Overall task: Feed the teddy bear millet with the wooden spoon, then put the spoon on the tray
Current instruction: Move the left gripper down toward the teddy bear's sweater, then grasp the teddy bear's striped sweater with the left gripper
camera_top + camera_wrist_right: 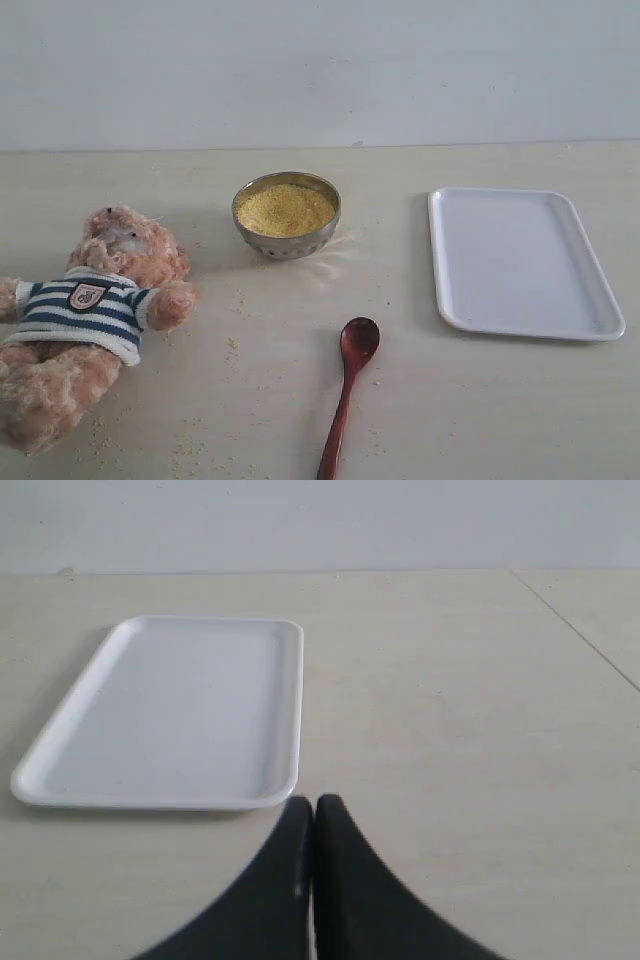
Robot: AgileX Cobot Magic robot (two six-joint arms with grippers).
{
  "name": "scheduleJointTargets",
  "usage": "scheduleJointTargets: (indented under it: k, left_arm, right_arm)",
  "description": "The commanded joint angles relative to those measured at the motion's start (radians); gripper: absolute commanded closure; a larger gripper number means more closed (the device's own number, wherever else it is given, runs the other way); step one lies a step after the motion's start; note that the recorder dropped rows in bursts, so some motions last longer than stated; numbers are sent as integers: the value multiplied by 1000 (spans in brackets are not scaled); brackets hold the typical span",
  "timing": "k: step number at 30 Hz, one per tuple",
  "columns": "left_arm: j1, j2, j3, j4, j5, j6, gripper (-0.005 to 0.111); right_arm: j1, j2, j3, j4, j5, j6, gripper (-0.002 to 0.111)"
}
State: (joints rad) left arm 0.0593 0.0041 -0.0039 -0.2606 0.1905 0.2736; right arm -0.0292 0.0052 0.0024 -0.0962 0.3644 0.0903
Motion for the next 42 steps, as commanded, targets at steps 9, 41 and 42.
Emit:
scheduleJointTargets:
  k: [9,41,42]
  left_arm:
    - [0,-4,4,-320,-757,-340,102]
    - [0,1548,-1014,59,744,-18,102]
    - [0,1557,-1014,59,736,-13,102]
  right_arm:
    - [3,-5,-2,-2,-2,-2,108]
    - [3,-5,-2,-2,-2,-2,108]
    - [3,-5,-2,-2,-2,-2,108]
